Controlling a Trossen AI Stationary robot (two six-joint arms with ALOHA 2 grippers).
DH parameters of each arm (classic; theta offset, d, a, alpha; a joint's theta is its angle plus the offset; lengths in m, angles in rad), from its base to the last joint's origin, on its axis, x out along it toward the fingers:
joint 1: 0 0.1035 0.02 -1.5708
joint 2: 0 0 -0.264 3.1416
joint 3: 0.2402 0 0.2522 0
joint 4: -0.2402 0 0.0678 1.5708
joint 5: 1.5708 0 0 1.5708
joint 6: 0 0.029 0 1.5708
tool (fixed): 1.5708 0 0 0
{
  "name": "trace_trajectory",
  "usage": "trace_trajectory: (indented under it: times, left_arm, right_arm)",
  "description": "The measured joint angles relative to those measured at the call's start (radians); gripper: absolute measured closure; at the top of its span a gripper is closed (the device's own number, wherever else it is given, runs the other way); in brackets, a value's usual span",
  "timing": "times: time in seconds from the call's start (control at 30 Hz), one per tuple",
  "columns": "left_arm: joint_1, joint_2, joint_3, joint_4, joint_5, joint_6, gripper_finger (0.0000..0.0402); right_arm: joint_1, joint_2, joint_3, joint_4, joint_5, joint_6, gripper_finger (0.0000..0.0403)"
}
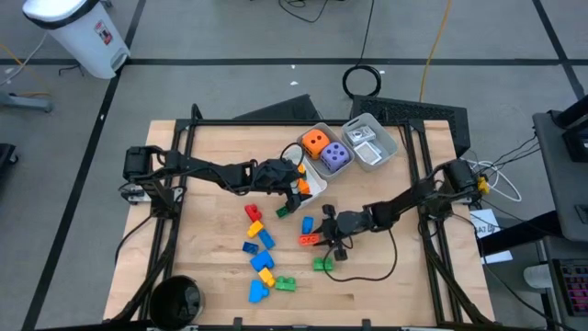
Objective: Pick & Place Toys
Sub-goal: Put the orange game piece into the white bin
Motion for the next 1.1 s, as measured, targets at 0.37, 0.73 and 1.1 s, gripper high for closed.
trace_trajectory:
  times: [0.37, 0.73, 1.1]
  left_arm:
    - [-0.041, 0.002, 0.000, 0.190, 0.155, -0.160, 0.0009]
    - [-0.082, 0.004, 0.005, 0.227, 0.097, -0.182, 0.0009]
    - [-0.082, 0.004, 0.005, 0.233, 0.095, -0.194, 0.0039]
  right_arm:
    - [0.072, -0.321, 0.001, -0.359, 0.477, -0.190, 0.0303]
    - [0.142, -0.415, 0.001, -0.273, 0.806, -0.339, 0.0302]
    - [0.132, -0.409, 0.001, -0.253, 0.805, -0.359, 0.0302]
